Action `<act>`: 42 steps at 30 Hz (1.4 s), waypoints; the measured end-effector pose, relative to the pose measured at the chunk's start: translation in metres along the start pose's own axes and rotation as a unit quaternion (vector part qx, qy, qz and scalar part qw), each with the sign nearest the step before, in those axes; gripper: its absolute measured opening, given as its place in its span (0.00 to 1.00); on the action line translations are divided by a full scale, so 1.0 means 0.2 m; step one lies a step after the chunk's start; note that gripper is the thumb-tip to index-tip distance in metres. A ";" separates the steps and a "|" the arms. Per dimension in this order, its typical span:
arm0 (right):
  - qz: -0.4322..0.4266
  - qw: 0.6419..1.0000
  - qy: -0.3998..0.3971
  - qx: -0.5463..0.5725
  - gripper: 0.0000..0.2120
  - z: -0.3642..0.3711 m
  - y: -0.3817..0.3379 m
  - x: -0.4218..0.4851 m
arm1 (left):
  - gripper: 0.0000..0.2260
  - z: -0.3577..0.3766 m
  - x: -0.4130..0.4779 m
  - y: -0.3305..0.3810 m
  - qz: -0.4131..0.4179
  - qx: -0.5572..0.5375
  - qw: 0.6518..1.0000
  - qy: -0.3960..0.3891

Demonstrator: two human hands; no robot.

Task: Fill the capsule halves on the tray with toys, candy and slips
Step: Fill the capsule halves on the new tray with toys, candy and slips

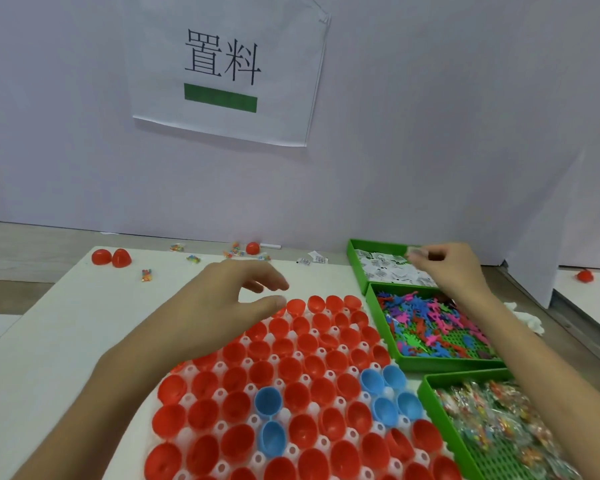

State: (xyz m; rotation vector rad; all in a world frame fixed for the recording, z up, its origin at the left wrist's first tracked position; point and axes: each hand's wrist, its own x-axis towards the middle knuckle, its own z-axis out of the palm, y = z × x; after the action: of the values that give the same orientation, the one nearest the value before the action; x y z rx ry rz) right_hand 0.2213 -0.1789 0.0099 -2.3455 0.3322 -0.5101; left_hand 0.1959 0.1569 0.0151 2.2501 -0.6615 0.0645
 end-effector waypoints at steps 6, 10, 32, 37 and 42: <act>-0.205 0.941 -0.240 0.118 0.23 -0.02 -0.41 -0.44 | 0.08 0.10 -0.03 0.19 -0.009 -0.223 0.974 0.044; -0.239 0.929 -0.250 0.132 0.30 -0.03 -0.46 -0.50 | 0.03 0.13 -0.06 0.25 -0.017 -0.294 0.955 0.042; -0.043 0.909 -0.343 -0.232 0.06 -0.06 0.05 -0.17 | 0.10 0.22 -0.04 0.29 -0.075 -0.386 0.918 0.048; -0.034 0.910 -0.356 -0.211 0.06 0.00 0.11 -0.14 | 0.11 0.23 -0.05 0.30 -0.073 -0.377 0.922 0.046; -0.048 0.935 -0.310 -0.164 0.07 -0.03 0.11 -0.13 | 0.08 0.23 -0.05 0.31 -0.064 -0.364 0.928 0.041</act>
State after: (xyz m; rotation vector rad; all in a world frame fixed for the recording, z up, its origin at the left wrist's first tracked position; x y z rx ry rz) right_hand 0.1934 -0.1886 -0.0088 -2.7021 -0.0013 0.2808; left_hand 0.1505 0.0938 0.0217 1.5526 -0.3979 -0.1322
